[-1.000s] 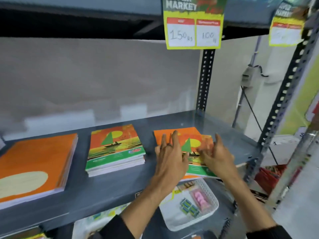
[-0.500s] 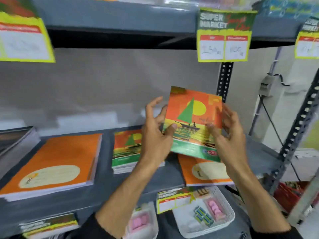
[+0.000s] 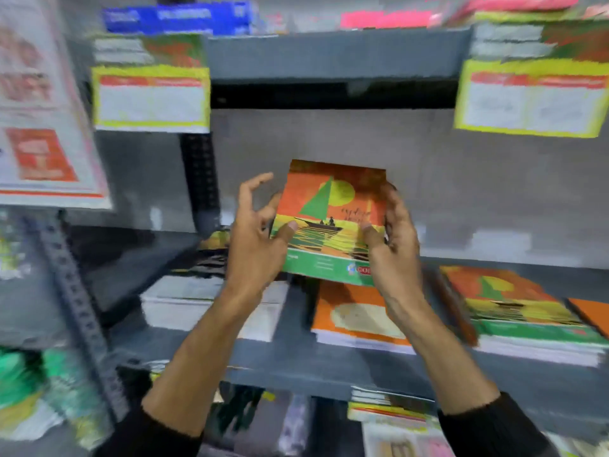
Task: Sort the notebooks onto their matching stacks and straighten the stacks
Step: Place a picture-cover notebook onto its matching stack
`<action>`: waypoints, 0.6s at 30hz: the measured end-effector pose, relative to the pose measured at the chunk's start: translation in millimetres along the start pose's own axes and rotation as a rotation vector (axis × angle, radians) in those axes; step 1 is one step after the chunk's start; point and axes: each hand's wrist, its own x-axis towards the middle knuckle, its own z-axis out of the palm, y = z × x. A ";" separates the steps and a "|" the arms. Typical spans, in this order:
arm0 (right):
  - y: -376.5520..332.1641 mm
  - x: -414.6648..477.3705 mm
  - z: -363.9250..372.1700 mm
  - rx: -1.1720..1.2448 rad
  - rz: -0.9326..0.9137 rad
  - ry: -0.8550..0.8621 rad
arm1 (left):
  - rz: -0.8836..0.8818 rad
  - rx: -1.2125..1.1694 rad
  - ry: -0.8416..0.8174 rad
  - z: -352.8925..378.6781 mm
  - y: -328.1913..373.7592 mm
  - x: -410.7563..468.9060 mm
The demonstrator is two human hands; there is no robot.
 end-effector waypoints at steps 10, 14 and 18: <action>15.7 -10.6 93.9 0.031 0.112 -0.087 | -0.053 0.083 0.066 -92.4 -26.9 12.4; 13.5 -8.5 62.7 -0.016 0.131 -0.035 | -0.067 0.087 0.045 -61.7 -34.5 11.2; 14.4 -5.8 -8.2 -0.144 0.181 0.049 | -0.085 0.079 0.012 7.8 -49.5 5.7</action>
